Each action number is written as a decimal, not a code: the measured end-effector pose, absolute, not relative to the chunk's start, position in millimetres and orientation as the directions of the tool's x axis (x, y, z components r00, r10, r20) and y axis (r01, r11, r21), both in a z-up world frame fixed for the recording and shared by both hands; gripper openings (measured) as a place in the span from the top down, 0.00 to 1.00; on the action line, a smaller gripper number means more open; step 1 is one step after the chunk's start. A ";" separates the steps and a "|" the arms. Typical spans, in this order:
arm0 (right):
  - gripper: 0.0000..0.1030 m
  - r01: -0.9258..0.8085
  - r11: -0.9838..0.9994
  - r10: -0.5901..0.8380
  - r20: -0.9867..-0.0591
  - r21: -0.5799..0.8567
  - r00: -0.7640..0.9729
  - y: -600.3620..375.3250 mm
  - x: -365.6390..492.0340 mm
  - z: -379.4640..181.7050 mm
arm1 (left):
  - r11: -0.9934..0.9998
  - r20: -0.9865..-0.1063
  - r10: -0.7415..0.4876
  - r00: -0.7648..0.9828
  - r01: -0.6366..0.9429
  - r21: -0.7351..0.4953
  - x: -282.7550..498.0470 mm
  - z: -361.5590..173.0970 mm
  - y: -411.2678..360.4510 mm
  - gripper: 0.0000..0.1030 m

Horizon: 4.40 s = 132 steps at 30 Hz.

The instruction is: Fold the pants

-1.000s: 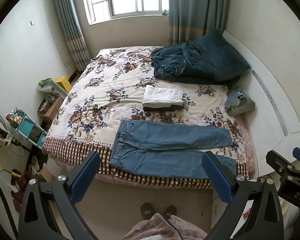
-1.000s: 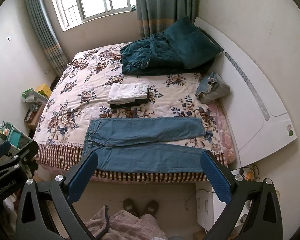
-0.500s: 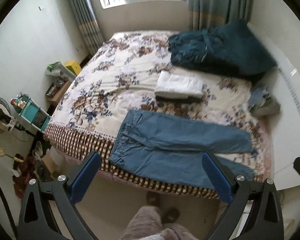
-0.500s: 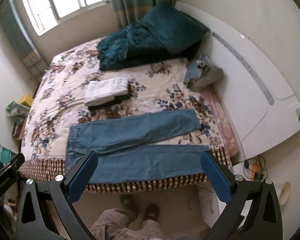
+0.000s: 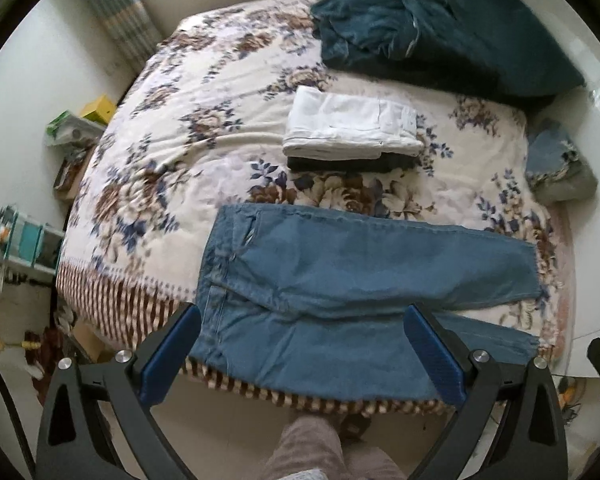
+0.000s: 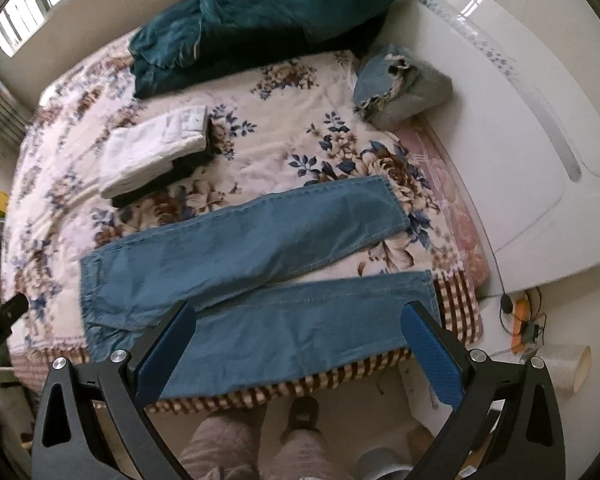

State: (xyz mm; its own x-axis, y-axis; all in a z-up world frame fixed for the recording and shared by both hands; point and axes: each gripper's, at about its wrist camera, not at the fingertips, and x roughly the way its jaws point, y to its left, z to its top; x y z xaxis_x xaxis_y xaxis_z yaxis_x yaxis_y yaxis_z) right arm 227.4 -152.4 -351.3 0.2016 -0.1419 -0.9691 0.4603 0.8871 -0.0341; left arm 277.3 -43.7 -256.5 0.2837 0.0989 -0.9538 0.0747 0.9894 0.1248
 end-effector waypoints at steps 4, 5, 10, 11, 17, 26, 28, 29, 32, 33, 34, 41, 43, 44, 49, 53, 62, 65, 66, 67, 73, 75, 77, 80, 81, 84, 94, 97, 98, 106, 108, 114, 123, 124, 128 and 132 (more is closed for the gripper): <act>0.00 0.410 0.908 -0.157 -0.976 -0.083 0.150 -159.4 287.7 -408.9 | 0.969 -0.953 0.139 0.270 0.161 0.187 334.2 -319.8 -60.6 0.00; 0.00 0.386 0.918 -0.156 -0.979 -0.093 0.134 -160.5 304.5 -426.4 | 0.962 -0.952 0.151 0.266 0.184 0.204 343.4 -332.6 -63.8 0.00; 0.00 0.172 0.969 -0.184 -0.982 -0.175 0.036 -168.9 393.4 -544.1 | 0.896 -0.952 0.196 0.236 0.351 0.272 393.4 -432.4 -100.2 0.00; 0.00 0.115 0.975 -0.191 -0.982 -0.189 0.003 -169.4 410.0 -574.2 | 0.881 -0.951 0.207 0.232 0.378 0.284 401.0 -451.0 -106.6 0.00; 0.00 -0.172 0.965 -0.222 -0.965 -0.197 -0.142 -167.9 455.6 -715.5 | 0.768 -0.952 0.271 0.140 0.565 0.302 434.8 -575.5 -142.4 0.00; 0.00 -0.445 0.880 -0.316 -0.906 -0.168 -0.283 -193.7 479.4 -832.6 | 0.786 -0.980 0.197 0.022 0.594 0.172 464.1 -636.7 -135.7 0.00; 0.08 -0.458 0.879 -0.290 -0.911 -0.133 -0.292 -195.7 484.5 -839.8 | 0.784 -0.989 0.145 0.013 0.609 0.123 469.7 -636.5 -133.5 0.07; 0.14 -0.460 0.881 -0.272 -0.914 -0.112 -0.300 -195.7 485.8 -841.8 | 0.780 -0.993 0.116 0.001 0.620 0.092 472.1 -635.5 -133.4 0.13; 0.49 -0.456 0.888 -0.217 -0.932 -0.065 -0.291 -193.2 483.4 -835.4 | 0.747 -0.998 0.051 -0.021 0.664 0.024 473.3 -623.9 -139.8 0.52; 0.71 -0.445 0.892 -0.218 -0.938 -0.079 -0.271 -195.2 482.7 -830.4 | 0.732 -0.999 0.049 -0.014 0.681 0.026 471.9 -618.7 -141.8 0.66; 0.84 -0.427 0.898 -0.228 -0.940 -0.104 -0.252 -199.8 481.9 -825.1 | 0.718 -0.999 0.053 -0.005 0.695 0.035 471.2 -613.3 -143.3 0.75; 0.91 -0.236 0.961 -0.180 -0.972 -0.143 -0.148 -240.4 466.1 -776.2 | 0.788 -0.998 -0.031 0.052 0.616 0.008 475.7 -559.6 -119.2 0.94; 0.92 -0.189 0.969 -0.181 -0.979 -0.160 -0.097 -247.2 457.2 -756.3 | 0.801 -0.994 -0.051 0.098 0.598 0.018 473.0 -535.2 -112.8 0.94; 0.92 -0.171 0.971 -0.183 -0.981 -0.168 -0.072 -247.4 452.6 -746.9 | 0.808 -0.992 -0.059 0.112 0.589 0.018 471.0 -525.2 -109.4 0.94; 0.92 -0.103 0.978 -0.178 -0.983 -0.181 0.033 -230.7 423.2 -703.9 | 0.864 -0.978 -0.091 0.188 0.503 0.016 430.2 -474.6 -88.1 0.95; 0.93 -0.086 0.981 -0.164 -0.981 -0.174 0.108 -194.0 358.7 -653.0 | 0.914 -0.969 -0.080 0.235 0.405 0.023 345.8 -473.1 -83.9 0.95; 0.93 -0.127 0.981 -0.142 -0.989 -0.147 0.049 -139.5 192.3 -670.1 | 0.996 -0.999 -0.009 0.037 0.084 -0.006 184.4 -535.9 -44.4 1.00; 0.93 -0.167 0.980 -0.106 -0.994 -0.106 0.013 -122.7 163.1 -688.4 | 1.000 -0.999 -0.023 -0.044 0.018 -0.023 157.9 -565.0 -31.8 1.00; 0.93 -0.161 0.983 -0.095 -0.996 -0.093 -0.002 -120.8 159.8 -693.8 | 1.000 -0.999 -0.025 -0.039 0.016 -0.026 156.2 -566.8 -29.7 0.99; 0.93 -0.161 0.983 -0.094 -0.996 -0.091 -0.008 -120.0 159.5 -698.9 | 0.999 -0.999 -0.023 -0.030 0.030 -0.024 158.8 -565.5 -30.5 0.97; 0.93 -0.155 0.986 -0.077 -0.996 -0.068 -0.054 -119.3 171.2 -722.9 | 0.970 -0.977 -0.209 0.040 -0.120 -0.212 228.3 -545.0 -16.8 0.64; 0.93 -0.140 0.988 -0.078 -0.994 -0.067 -0.073 -118.0 170.4 -726.3 | 0.907 -0.943 -0.331 0.045 -0.261 -0.331 258.4 -545.3 -6.4 0.49; 0.93 -0.112 0.991 -0.079 -0.993 -0.068 -0.092 -119.1 171.7 -727.1 | 0.882 -0.936 -0.345 0.061 -0.319 -0.346 285.5 -541.4 -10.5 0.43; 0.93 -0.063 0.996 -0.075 -0.989 -0.068 -0.127 -124.2 179.8 -728.9 | 0.904 -0.960 -0.278 0.041 -0.327 -0.276 327.5 -544.2 -24.5 0.37; 0.93 -0.040 0.997 -0.073 -0.987 -0.068 -0.143 -127.3 183.3 -729.8 | 0.920 -0.972 -0.236 0.001 -0.321 -0.224 344.0 -551.9 -31.7 0.37; 0.93 0.007 0.996 -0.083 -0.981 -0.086 -0.177 -134.9 195.4 -730.0 | 0.942 -0.981 -0.171 -0.089 -0.307 -0.136 372.3 -574.1 -37.9 0.37; 0.93 0.094 0.988 -0.091 -0.961 -0.119 -0.260 -145.9 217.6 -732.9 | 0.976 -0.989 -0.071 -0.130 -0.214 -0.042 377.9 -623.5 -34.5 1.00; 0.93 0.086 0.988 -0.099 -0.960 -0.125 -0.260 -138.9 223.3 -730.0 | 0.968 -0.997 -0.075 -0.030 -0.244 -0.066 348.9 -600.5 -2.1 1.00; 0.93 0.085 0.988 -0.101 -0.961 -0.127 -0.258 -138.0 221.7 -728.0 | 0.959 -0.996 -0.085 -0.019 -0.272 -0.077 338.9 -595.7 10.6 1.00; 0.92 0.044 0.988 -0.131 -0.962 -0.145 -0.241 -119.8 211.5 -719.9 | 0.799 -0.966 -0.248 -0.079 -0.581 -0.157 204.3 -621.6 125.6 0.99; 0.92 0.014 0.988 -0.148 -0.957 -0.157 -0.249 -113.8 208.9 -722.7 | 0.746 -0.942 -0.329 -0.063 -0.629 -0.219 195.5 -621.3 127.1 0.96; 0.92 0.010 0.985 -0.162 -0.950 -0.171 -0.267 -111.0 215.4 -725.5 | 0.798 -0.928 -0.370 0.051 -0.495 -0.345 280.1 -582.6 81.1 0.23; 0.92 0.051 0.980 -0.170 -0.942 -0.192 -0.290 -108.8 234.2 -725.9 | 0.948 -0.981 -0.115 -0.158 -0.313 -0.060 446.0 -601.6 -0.6 0.20; 0.92 0.060 0.980 -0.166 -0.943 -0.191 -0.288 -109.0 235.5 -725.9 | 0.960 -0.978 -0.056 -0.203 -0.279 0.003 450.4 -615.9 -6.8 0.20; 0.92 0.097 0.979 -0.146 -0.949 -0.179 -0.280 -108.0 241.1 -724.7 | 0.976 -0.972 0.047 -0.230 -0.198 0.094 446.7 -639.3 -19.1 0.52; 0.92 0.107 0.980 -0.132 -0.953 -0.166 -0.271 -110.8 236.2 -724.5 | 0.977 -0.992 -0.020 -0.128 -0.211 0.008 427.2 -629.7 -13.4 0.95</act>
State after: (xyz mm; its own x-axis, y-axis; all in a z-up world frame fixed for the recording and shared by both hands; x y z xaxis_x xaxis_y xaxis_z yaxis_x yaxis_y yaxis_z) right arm 236.2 -110.8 -724.5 -0.2711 -0.1321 -0.9534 0.1075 0.9802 -0.1664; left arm 427.2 -13.4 -629.7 -0.1282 -0.0199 -0.9915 -0.2115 0.9774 0.0077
